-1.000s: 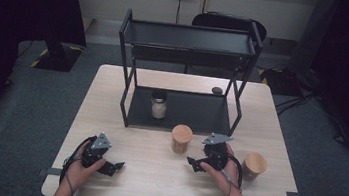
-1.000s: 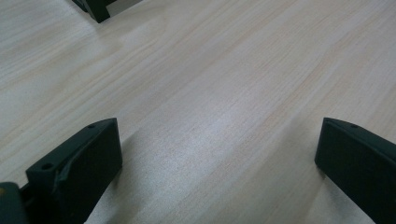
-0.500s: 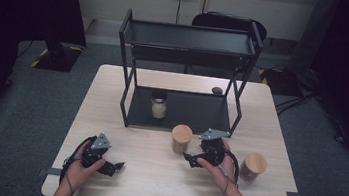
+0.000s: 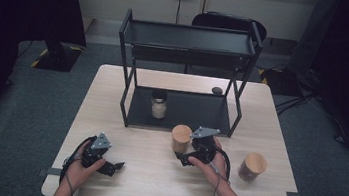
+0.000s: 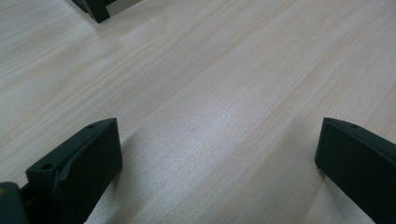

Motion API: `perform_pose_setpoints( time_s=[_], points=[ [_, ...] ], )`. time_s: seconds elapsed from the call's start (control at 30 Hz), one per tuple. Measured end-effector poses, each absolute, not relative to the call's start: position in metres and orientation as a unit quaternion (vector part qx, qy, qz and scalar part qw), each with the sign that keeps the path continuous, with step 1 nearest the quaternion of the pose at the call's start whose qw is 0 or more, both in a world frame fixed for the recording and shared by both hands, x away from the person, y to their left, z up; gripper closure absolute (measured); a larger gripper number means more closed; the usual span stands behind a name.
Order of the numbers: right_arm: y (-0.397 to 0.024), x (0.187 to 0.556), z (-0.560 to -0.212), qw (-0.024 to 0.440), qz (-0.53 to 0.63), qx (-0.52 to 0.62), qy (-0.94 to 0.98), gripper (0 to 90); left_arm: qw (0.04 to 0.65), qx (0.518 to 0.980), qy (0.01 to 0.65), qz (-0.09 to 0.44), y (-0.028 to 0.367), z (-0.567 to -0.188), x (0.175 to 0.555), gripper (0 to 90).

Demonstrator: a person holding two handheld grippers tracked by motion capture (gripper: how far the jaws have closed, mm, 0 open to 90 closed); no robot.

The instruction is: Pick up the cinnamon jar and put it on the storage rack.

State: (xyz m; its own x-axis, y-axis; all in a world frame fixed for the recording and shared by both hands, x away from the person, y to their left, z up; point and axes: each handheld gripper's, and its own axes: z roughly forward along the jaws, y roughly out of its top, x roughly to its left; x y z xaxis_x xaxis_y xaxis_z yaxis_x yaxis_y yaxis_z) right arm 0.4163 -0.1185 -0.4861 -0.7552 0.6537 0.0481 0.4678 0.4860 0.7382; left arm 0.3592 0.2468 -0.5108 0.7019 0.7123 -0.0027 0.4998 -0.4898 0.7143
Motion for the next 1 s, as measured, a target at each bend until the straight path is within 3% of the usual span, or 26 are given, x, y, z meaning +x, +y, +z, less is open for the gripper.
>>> perform_pose_setpoints(
  time_s=[0.5,1.0],
  points=[
    [-0.102,0.423,-0.494,0.128,0.382,0.329,0.854,3.6,0.358,0.850,0.356,0.148,0.247,-0.511,0.359,0.1],
    [-0.097,0.431,-0.495,0.142,0.401,0.331,0.842,12.1,0.358,0.850,0.356,0.148,0.247,-0.511,0.359,0.1]
  ],
)
